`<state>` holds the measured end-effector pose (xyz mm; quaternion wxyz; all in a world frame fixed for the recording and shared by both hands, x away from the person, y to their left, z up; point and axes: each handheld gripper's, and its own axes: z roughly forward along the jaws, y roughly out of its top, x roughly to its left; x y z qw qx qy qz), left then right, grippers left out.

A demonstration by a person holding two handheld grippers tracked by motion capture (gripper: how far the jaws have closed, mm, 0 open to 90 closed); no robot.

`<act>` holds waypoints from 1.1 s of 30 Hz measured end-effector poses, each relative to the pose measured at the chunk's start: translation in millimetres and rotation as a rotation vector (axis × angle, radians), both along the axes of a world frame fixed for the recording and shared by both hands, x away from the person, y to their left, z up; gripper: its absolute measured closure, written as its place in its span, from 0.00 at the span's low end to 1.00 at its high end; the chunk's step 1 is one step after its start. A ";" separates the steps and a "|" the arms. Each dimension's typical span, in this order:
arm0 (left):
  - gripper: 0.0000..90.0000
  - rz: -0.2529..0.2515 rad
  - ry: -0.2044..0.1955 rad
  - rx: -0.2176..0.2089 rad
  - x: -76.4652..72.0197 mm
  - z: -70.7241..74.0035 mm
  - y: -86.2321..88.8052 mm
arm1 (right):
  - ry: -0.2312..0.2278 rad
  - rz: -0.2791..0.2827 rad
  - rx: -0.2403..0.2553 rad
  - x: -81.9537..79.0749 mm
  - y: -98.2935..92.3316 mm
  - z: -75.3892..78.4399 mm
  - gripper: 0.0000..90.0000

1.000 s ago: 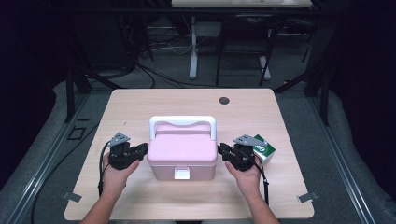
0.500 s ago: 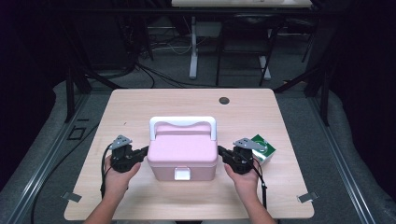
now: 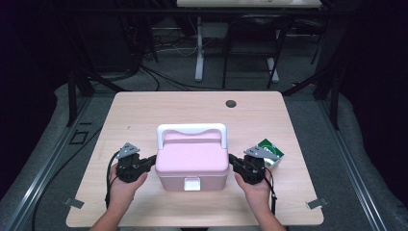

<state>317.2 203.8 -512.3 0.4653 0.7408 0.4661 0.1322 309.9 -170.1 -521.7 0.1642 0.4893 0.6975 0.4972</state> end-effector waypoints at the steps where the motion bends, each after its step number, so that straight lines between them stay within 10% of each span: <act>1: 1.00 -0.001 -0.001 -0.001 -1.2 -0.1 -0.4 | 0.002 -0.006 -0.002 -1.3 -0.1 0.1 1.00; 33: 0.89 -0.013 -0.009 -0.021 -15.6 -7.0 6.6 | -0.053 0.003 -0.004 -24.4 -4.5 -6.6 0.89</act>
